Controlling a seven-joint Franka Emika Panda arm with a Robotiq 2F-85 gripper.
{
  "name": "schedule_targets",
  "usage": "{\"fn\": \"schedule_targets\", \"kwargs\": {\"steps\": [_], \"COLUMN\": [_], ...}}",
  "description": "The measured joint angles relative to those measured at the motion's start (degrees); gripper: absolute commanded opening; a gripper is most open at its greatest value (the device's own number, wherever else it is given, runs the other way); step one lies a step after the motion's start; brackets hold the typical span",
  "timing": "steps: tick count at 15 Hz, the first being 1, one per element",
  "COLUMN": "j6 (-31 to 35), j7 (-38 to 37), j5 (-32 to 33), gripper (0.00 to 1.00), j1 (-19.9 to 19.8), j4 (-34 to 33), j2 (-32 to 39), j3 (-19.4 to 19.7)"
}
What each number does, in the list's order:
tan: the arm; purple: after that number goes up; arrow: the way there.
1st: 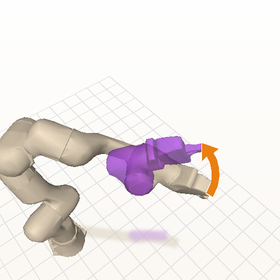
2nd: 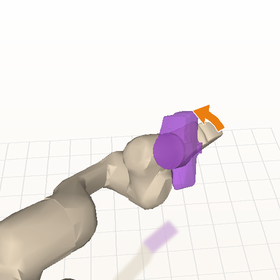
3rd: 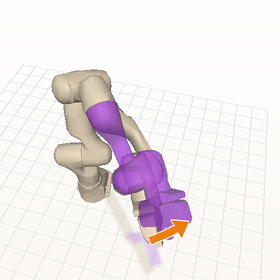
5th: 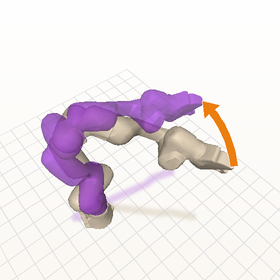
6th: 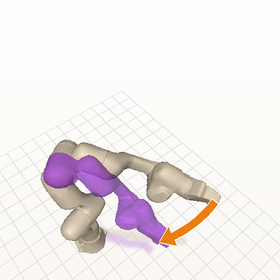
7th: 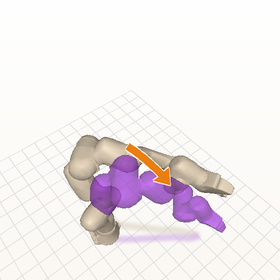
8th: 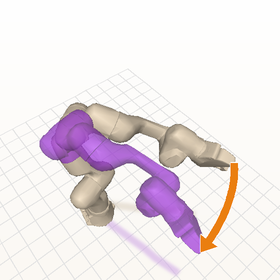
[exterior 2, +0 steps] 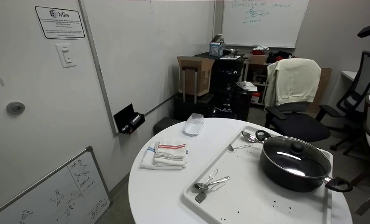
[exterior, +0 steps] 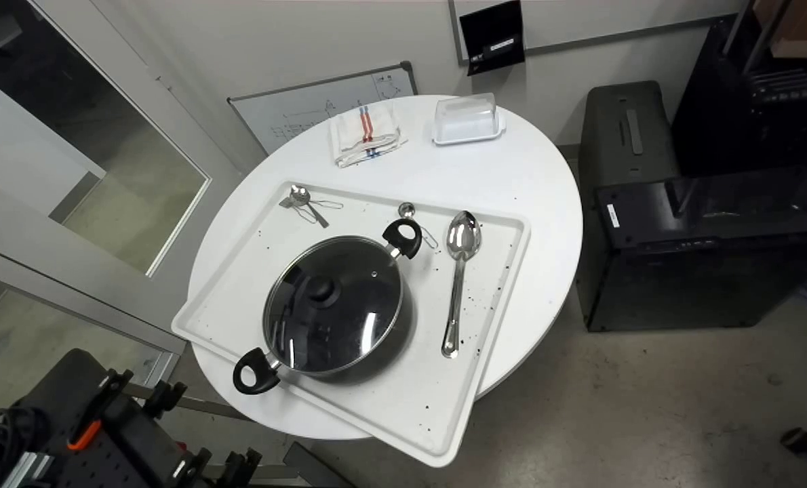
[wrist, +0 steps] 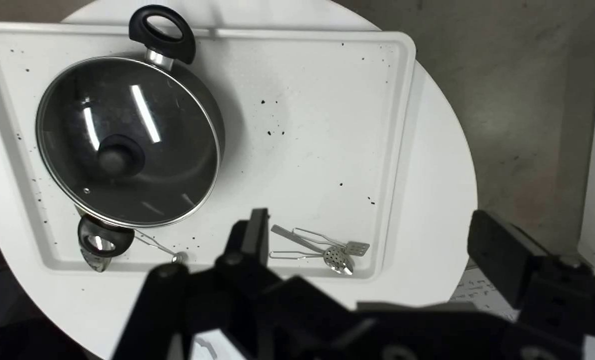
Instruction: Remove the glass lid from the black pot.
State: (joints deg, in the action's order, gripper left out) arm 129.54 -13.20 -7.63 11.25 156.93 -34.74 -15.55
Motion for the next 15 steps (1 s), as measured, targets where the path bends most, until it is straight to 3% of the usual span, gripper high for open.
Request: {"fn": "schedule_targets", "kwargs": {"steps": [5,15], "j6": [2.1,15.9], "j7": [0.0,0.1], "j5": [4.2,12.4], "gripper": [1.0,1.0], "j1": [-3.4,-12.1], "j4": [0.5,0.7], "j2": [3.7,17.6], "j3": [0.5,6.2]}}
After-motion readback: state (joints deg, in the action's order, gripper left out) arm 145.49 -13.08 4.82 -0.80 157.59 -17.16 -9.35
